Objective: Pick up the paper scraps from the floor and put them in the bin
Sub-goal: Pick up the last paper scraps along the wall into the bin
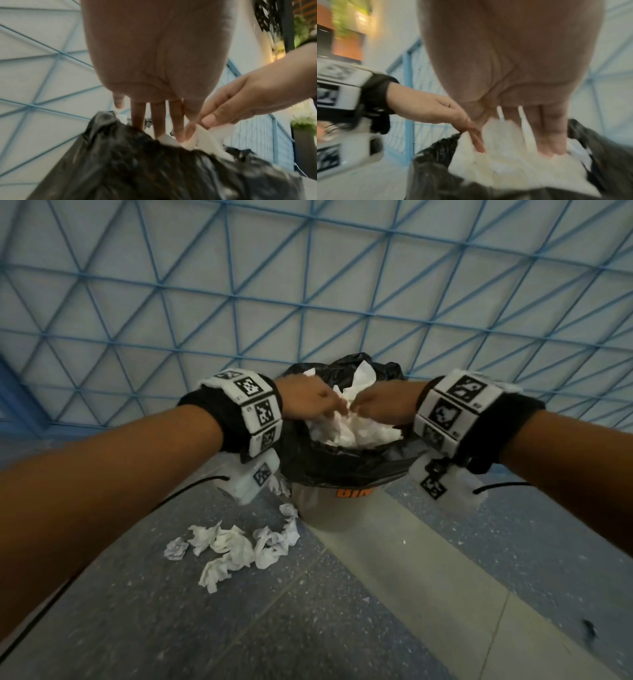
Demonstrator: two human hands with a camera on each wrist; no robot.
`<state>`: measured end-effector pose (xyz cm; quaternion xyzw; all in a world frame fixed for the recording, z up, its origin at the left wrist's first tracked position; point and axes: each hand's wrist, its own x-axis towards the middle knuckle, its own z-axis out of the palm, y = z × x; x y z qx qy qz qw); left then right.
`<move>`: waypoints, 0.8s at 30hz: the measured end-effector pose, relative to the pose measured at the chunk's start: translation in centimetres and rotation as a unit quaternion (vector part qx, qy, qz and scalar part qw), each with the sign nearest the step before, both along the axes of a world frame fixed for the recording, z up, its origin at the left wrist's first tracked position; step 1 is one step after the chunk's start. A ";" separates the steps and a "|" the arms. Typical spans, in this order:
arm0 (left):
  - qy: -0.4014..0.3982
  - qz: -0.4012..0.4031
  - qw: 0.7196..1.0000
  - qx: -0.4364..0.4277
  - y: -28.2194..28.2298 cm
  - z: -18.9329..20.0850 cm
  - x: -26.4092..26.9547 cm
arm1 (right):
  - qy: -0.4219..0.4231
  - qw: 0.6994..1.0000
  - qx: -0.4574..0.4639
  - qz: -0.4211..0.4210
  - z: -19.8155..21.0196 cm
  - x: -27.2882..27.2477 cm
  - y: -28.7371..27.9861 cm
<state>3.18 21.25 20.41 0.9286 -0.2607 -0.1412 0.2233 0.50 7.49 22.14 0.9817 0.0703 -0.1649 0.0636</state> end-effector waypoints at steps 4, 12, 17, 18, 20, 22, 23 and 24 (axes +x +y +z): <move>-0.084 0.014 0.992 -0.090 3.9 0.6 0.6 | -0.168 0.985 0.035 -0.018 2.2 -2.7 1.3; -0.061 0.117 0.989 -0.061 13.3 -6.8 1.3 | -0.192 0.938 0.192 0.214 -5.8 -9.3 11.3; 0.134 0.024 0.962 0.236 17.3 -14.7 -0.1 | 0.020 0.984 0.095 0.147 -16.3 -5.9 14.7; 0.155 0.012 0.949 0.273 17.6 -16.1 -0.5 | 0.064 0.989 0.076 0.110 -17.8 -4.6 14.9; 0.198 -0.002 0.930 0.308 18.1 -18.6 -1.0 | 0.065 0.995 0.049 0.049 -20.6 -1.9 14.7; 0.226 -0.009 0.923 0.312 18.5 -20.9 -1.5 | 0.037 0.998 0.049 0.004 -23.1 0.5 14.3; 0.236 -0.012 0.919 0.316 18.6 -21.9 -1.7 | 0.045 0.997 0.054 -0.026 -24.1 1.5 14.1; 0.241 -0.014 0.914 0.326 18.6 -22.7 -2.0 | 0.049 0.996 0.061 -0.046 -24.6 2.2 14.2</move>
